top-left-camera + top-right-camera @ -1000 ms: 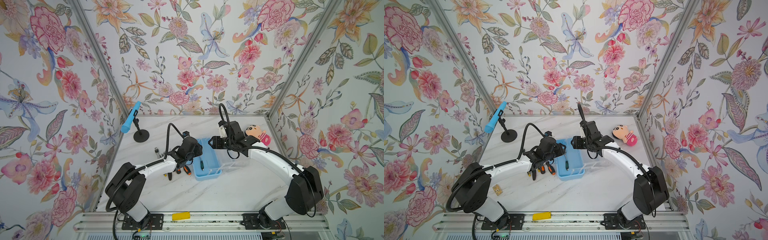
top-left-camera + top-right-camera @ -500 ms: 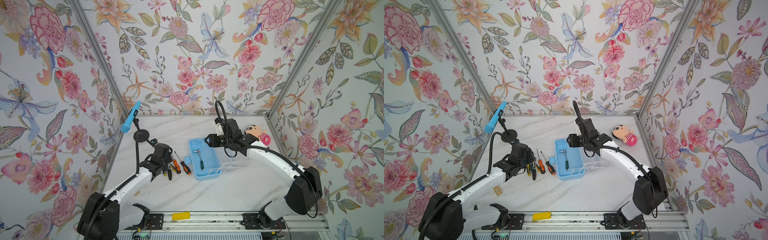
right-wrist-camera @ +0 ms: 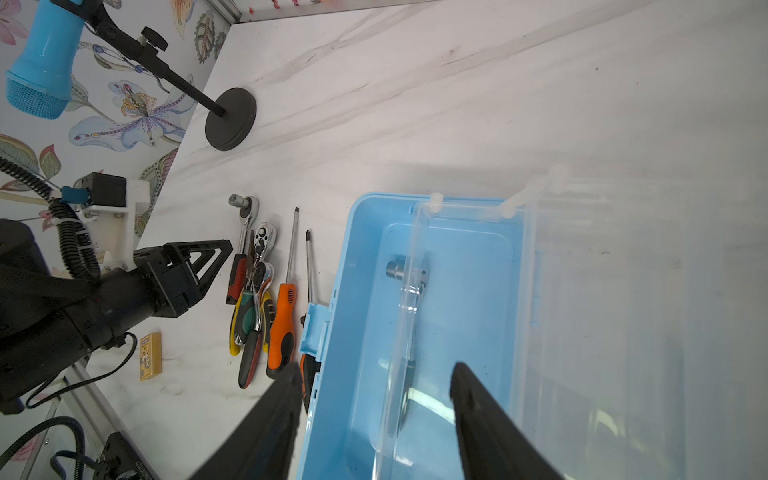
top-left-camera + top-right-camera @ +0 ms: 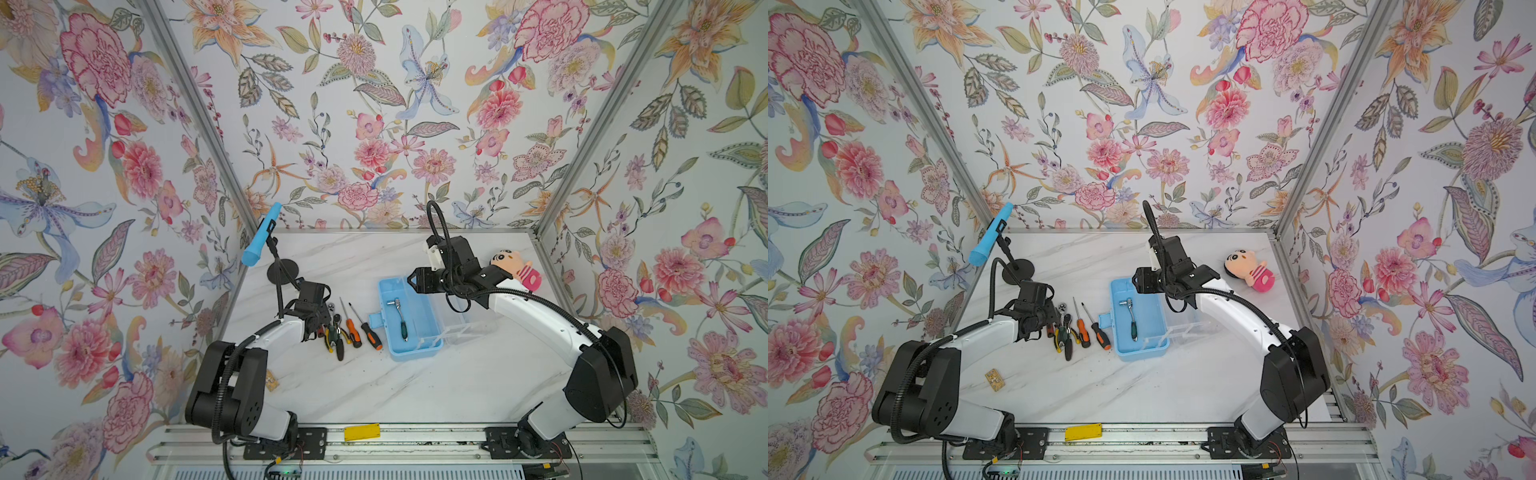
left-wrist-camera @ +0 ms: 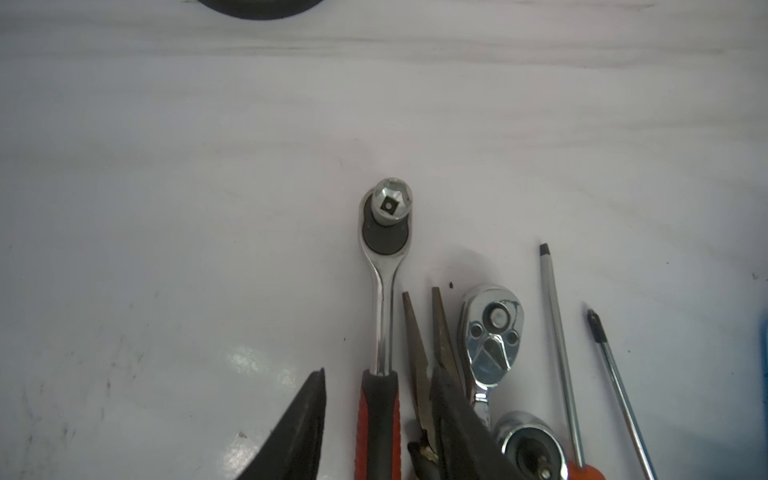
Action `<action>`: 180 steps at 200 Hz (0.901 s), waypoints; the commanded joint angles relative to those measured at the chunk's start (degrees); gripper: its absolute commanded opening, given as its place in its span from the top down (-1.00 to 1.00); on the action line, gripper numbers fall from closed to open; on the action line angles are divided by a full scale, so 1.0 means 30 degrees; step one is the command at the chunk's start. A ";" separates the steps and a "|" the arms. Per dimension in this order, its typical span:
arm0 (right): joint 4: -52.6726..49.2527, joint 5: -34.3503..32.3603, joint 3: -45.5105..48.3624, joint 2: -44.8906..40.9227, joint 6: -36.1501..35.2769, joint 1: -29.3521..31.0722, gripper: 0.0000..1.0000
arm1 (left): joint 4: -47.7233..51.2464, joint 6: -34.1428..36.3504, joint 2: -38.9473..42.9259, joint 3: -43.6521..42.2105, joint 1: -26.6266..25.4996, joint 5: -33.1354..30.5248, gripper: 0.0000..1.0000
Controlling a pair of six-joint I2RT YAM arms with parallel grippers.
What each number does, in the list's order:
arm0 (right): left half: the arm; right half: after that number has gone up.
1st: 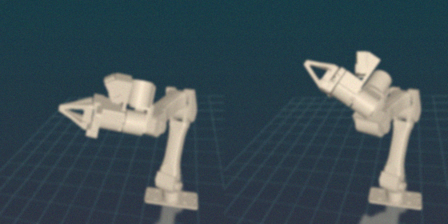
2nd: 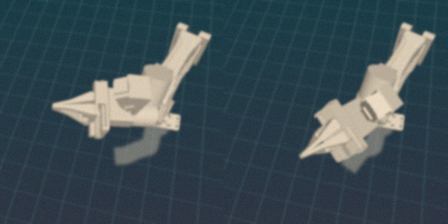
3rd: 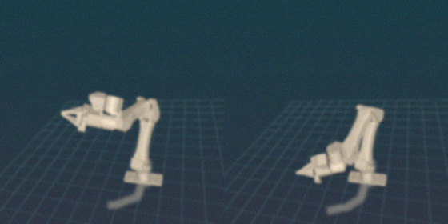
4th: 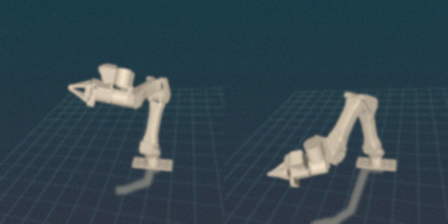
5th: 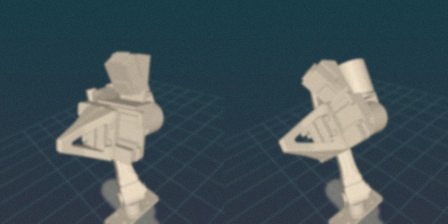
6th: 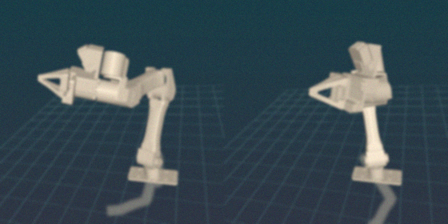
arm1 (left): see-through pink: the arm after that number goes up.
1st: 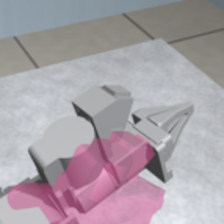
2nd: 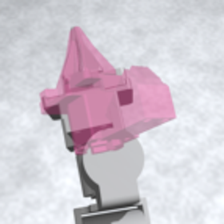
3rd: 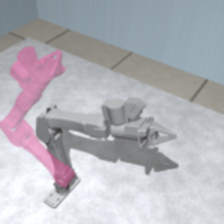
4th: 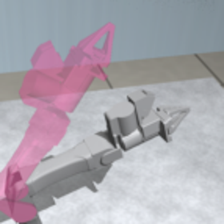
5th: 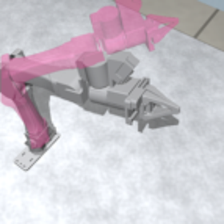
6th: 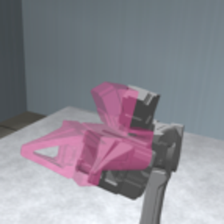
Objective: Pack the tool kit
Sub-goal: 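Move the left gripper back over the red-handled ratchet beside the box, then close the left gripper on the red-handled ratchet's head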
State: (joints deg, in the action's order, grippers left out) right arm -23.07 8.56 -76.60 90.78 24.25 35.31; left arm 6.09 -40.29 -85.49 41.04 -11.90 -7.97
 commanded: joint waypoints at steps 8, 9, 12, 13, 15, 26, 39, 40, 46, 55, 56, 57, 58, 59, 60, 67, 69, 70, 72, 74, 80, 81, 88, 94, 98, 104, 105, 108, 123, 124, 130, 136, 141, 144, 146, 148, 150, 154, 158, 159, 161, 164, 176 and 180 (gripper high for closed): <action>-0.0191 0.0057 -0.0538 0.0467 -0.0075 -0.0194 -0.17 | -0.0808 0.0539 -0.1045 0.0479 0.0502 0.0312 0.19; -0.0191 0.0053 -0.0525 0.0469 -0.0066 -0.0196 -0.17 | -0.0818 0.0540 -0.1068 0.0476 0.0506 0.0297 0.19; -0.0213 0.0063 -0.0514 0.0486 -0.0068 -0.0197 -0.17 | -0.0849 0.0540 -0.1129 0.0487 0.0509 0.0288 0.20; -0.0202 0.0085 -0.0528 0.0493 -0.0062 -0.0198 -0.17 | -0.0838 0.0540 -0.1140 0.0479 0.0510 0.0285 0.20; -0.0194 0.0079 -0.0524 0.0499 -0.0058 -0.0198 -0.17 | -0.0860 0.0540 -0.1163 0.0473 0.0510 0.0261 0.21; -0.0171 0.0104 -0.0512 0.0573 -0.0039 -0.0212 -0.17 | -0.0941 0.0590 -0.1180 0.0472 0.0539 0.0122 0.22; -0.0191 0.0129 -0.0557 0.0647 -0.0071 -0.0227 -0.17 | -0.1007 0.0632 -0.1183 0.0517 0.0569 0.0020 0.23; -0.0191 0.0118 -0.0564 0.0647 -0.0064 -0.0227 -0.17 | -0.1034 0.0645 -0.1181 0.0509 0.0569 0.0034 0.23; -0.0200 0.0150 -0.0583 0.0698 -0.0085 -0.0255 -0.17 | -0.1130 0.0685 -0.1799 0.0521 0.0583 0.0075 0.23; -0.0196 0.0185 -0.0615 0.0758 -0.0055 -0.0271 -0.17 | -0.1150 0.0686 -0.2081 0.0586 0.0569 0.0088 0.24; -0.0193 0.0175 -0.0622 0.0776 -0.0041 -0.0278 -0.17 | -0.1165 0.0686 -0.2114 0.0602 0.0569 0.0112 0.24; -0.0192 0.0200 -0.0611 0.0770 -0.0049 -0.0297 -0.17 | -0.1172 0.0687 -0.2145 0.0610 0.0583 0.0124 0.24; -0.0177 0.0212 -0.0620 0.0782 -0.0052 -0.0306 -0.17 | -0.1176 0.0672 -0.2175 0.0614 0.0576 0.0115 0.24; -0.0169 0.0203 -0.0610 0.0802 -0.0054 -0.0310 -0.17 | -0.1192 0.0680 -0.2205 0.0616 0.0572 0.0126 0.25; -0.0165 0.0199 -0.0620 0.0813 -0.0055 -0.0298 -0.17 | -0.1215 0.0683 -0.2249 0.0632 0.0570 0.0131 0.25; -0.0181 0.0247 -0.0649 0.0837 -0.0084 -0.0315 -0.17 | -0.1295 0.0728 -0.2448 0.0669 0.0569 0.0143 0.26; -0.0174 0.0251 -0.0656 0.0849 -0.0078 -0.0315 -0.17 | -0.1282 0.0726 -0.2515 0.0704 0.0569 0.0108 0.26; -0.0182 0.0252 -0.0658 0.0850 -0.0082 -0.0330 -0.17 | -0.1274 0.0721 -0.2536 0.0720 0.0569 0.0078 0.26; -0.0167 0.0253 -0.0659 0.0889 -0.0077 -0.0341 -0.17 | -0.1254 0.0739 -0.2625 0.0724 0.0569 0.0063 0.27; -0.0185 0.0268 -0.0659 0.0905 -0.0069 -0.0343 -0.17 | -0.1264 0.0766 -0.2698 0.0747 0.0569 0.0037 0.27; -0.0191 0.0299 -0.0686 0.0939 -0.0084 -0.0344 -0.17 | -0.1218 0.0814 -0.2858 0.0814 0.0570 -0.0076 0.28; -0.0191 0.0291 -0.0687 0.0940 -0.0085 -0.0359 -0.17 | -0.1213 0.0824 -0.2898 0.0818 0.0570 -0.0102 0.28; -0.0191 0.0338 -0.0692 0.1011 -0.0083 -0.0371 -0.17 | -0.1125 0.0840 -0.3058 0.0909 0.0589 -0.0195 0.30; -0.0180 0.0369 -0.0712 0.1056 -0.0073 -0.0401 -0.17 | -0.1038 0.0884 -0.3162 0.0982 0.0605 -0.0339 0.32; -0.0190 0.0376 -0.0695 0.1072 -0.0081 -0.0417 -0.17 | -0.0989 0.0892 -0.3214 0.1029 0.0602 -0.0425 0.34; -0.0191 0.0375 -0.0692 0.1087 -0.0067 -0.0417 -0.17 | -0.0968 0.0870 -0.3230 0.1028 0.0605 -0.0555 0.36; -0.0176 0.0372 -0.0705 0.1087 -0.0076 -0.0439 -0.17 | -0.0971 0.0866 -0.3231 0.1028 0.0602 -0.0590 0.37; -0.0188 0.0413 -0.0667 0.1131 -0.0066 -0.0458 -0.17 | -0.0989 0.0903 -0.3231 0.1028 0.0598 -0.0658 0.37; -0.0180 0.0432 -0.0659 0.1189 -0.0085 -0.0516 -0.17 | -0.1082 0.0928 -0.3310 0.1074 0.0642 -0.0801 0.41; -0.0200 0.0445 -0.0659 0.1196 -0.0071 -0.0518 -0.17 | -0.1102 0.0939 -0.3329 0.1066 0.0649 -0.0801 0.41; -0.0191 0.0458 -0.0660 0.1245 -0.0085 -0.0520 -0.17 | -0.1147 0.0961 -0.3412 0.1098 0.0655 -0.0803 0.43; -0.0166 0.0458 -0.0636 0.1276 -0.0078 -0.0523 -0.17 | -0.1175 0.1005 -0.3532 0.1164 0.0684 -0.0816 0.45; -0.0190 0.0480 -0.0647 0.1294 -0.0084 -0.0548 -0.17 | -0.1165 0.1059 -0.3661 0.1224 0.0686 -0.0832 0.45; -0.0180 0.0487 -0.0646 0.1336 -0.0060 -0.0538 -0.17 | -0.1170 0.1089 -0.3742 0.1294 0.0686 -0.0853 0.46; -0.0188 0.0487 -0.0634 0.1325 -0.0079 -0.0561 -0.17 | -0.1177 0.1095 -0.3827 0.1329 0.0686 -0.0858 0.47; -0.0183 0.0473 -0.0631 0.1351 -0.0084 -0.0574 -0.17 | -0.1179 0.1119 -0.3878 0.1367 0.0708 -0.0860 0.48; -0.0189 0.0469 -0.0630 0.1365 -0.0078 -0.0577 -0.17 | -0.1165 0.1139 -0.3935 0.1399 0.0713 -0.0860 0.49; -0.0189 0.0477 -0.0630 0.1386 -0.0083 -0.0578 -0.17 | -0.1177 0.1177 -0.4057 0.1458 0.0733 -0.0882 0.50; -0.0185 0.0485 -0.0631 0.1404 -0.0074 -0.0579 -0.17 | -0.1152 0.1210 -0.4181 0.1542 0.0716 -0.0911 0.53; -0.0188 0.0472 -0.0630 0.1406 -0.0080 -0.0579 -0.17 | -0.1151 0.1227 -0.4219 0.1564 0.0716 -0.0915 0.53; -0.0190 0.0484 -0.0630 0.1394 -0.0069 -0.0579 -0.16 | -0.1150 0.1239 -0.4283 0.1594 0.0715 -0.0940 0.55; -0.0205 0.0472 -0.0615 0.1407 -0.0076 -0.0579 -0.16 | -0.1147 0.1265 -0.4373 0.1659 0.0715 -0.0947 0.57; -0.0165 0.0487 -0.0525 0.1378 -0.0041 -0.0579 -0.16 | -0.1081 0.1400 -0.4681 0.1804 0.0772 -0.0981 0.74; -0.0180 0.0484 -0.0478 0.1348 -0.0048 -0.0579 -0.16 | -0.1109 0.1468 -0.4753 0.1818 0.0766 -0.0972 0.80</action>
State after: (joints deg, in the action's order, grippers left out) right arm -23.07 9.69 -76.84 94.11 24.27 33.91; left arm 2.17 -37.47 -96.88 45.36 -10.39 -9.98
